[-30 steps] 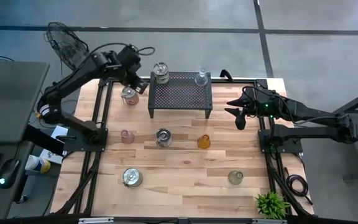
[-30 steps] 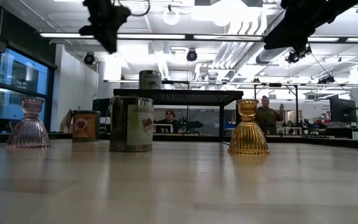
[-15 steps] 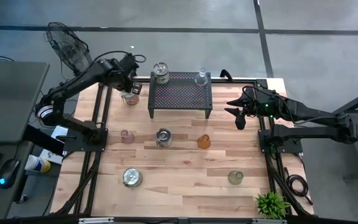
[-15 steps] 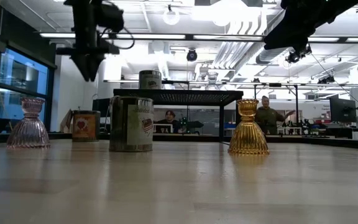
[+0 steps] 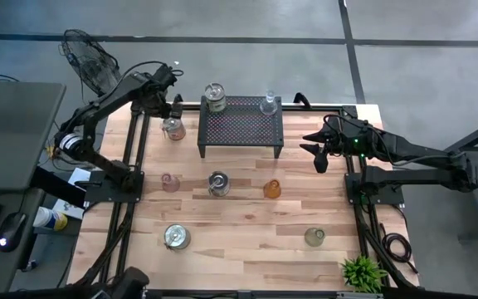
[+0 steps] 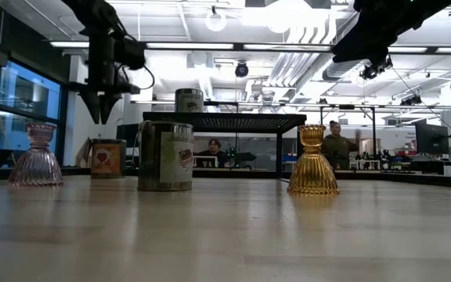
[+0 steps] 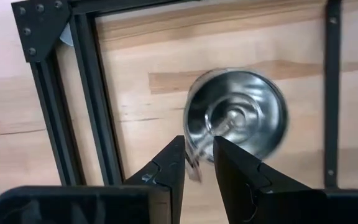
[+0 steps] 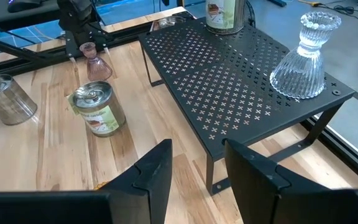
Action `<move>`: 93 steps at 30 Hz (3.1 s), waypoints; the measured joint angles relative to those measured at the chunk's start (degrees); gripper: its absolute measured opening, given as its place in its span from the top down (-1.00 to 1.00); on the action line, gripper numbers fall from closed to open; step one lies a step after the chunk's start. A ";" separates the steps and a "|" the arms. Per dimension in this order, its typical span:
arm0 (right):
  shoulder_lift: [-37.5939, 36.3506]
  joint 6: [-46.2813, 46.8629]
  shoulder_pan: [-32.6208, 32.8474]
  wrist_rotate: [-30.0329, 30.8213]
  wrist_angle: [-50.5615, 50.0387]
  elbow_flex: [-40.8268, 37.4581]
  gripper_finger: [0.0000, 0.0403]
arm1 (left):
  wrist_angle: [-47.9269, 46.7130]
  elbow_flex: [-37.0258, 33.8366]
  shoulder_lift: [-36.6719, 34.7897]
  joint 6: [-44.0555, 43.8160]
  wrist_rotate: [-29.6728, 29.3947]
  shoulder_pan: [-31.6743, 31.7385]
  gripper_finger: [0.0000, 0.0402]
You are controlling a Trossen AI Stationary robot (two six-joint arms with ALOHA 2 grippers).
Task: Pick & Place candle stick holders
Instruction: Put the silver scented candle can on the shelf
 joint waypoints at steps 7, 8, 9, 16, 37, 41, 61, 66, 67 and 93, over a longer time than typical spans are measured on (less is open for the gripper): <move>0.01 0.00 0.00 -0.01 0.00 0.00 0.31 | 2.76 -0.89 3.11 1.45 2.14 2.31 0.60; 0.01 0.00 0.00 -0.02 0.00 0.00 0.31 | 2.81 -0.92 3.60 1.59 2.15 2.53 0.60; -0.01 0.00 0.00 -0.02 0.00 0.00 0.31 | 2.87 -0.98 3.94 1.89 2.17 2.63 0.60; 0.00 0.00 0.00 -0.04 0.00 0.00 0.31 | 3.43 -0.97 5.87 3.47 1.91 2.63 0.60; 0.01 0.20 0.00 -0.08 0.00 0.00 0.31 | 5.73 -2.76 7.56 4.57 1.21 3.17 0.60; 0.00 0.20 0.00 -0.09 0.01 0.00 0.31 | 6.77 -4.94 7.40 4.57 2.65 3.41 0.60; 0.01 0.17 0.00 -0.07 0.02 0.00 0.31 | 7.01 -5.45 7.65 4.55 3.58 3.41 0.65; -0.01 0.17 0.00 -0.07 0.00 0.00 0.31 | 7.04 -5.48 7.67 4.99 4.17 3.37 0.88; 0.00 0.17 0.00 -0.07 0.01 0.00 0.31 | 6.84 -5.48 7.67 5.05 4.19 3.39 0.93; 0.01 1.13 0.04 -4.55 0.02 0.00 0.31 | 3.30 -3.34 6.57 16.09 6.45 3.34 1.00</move>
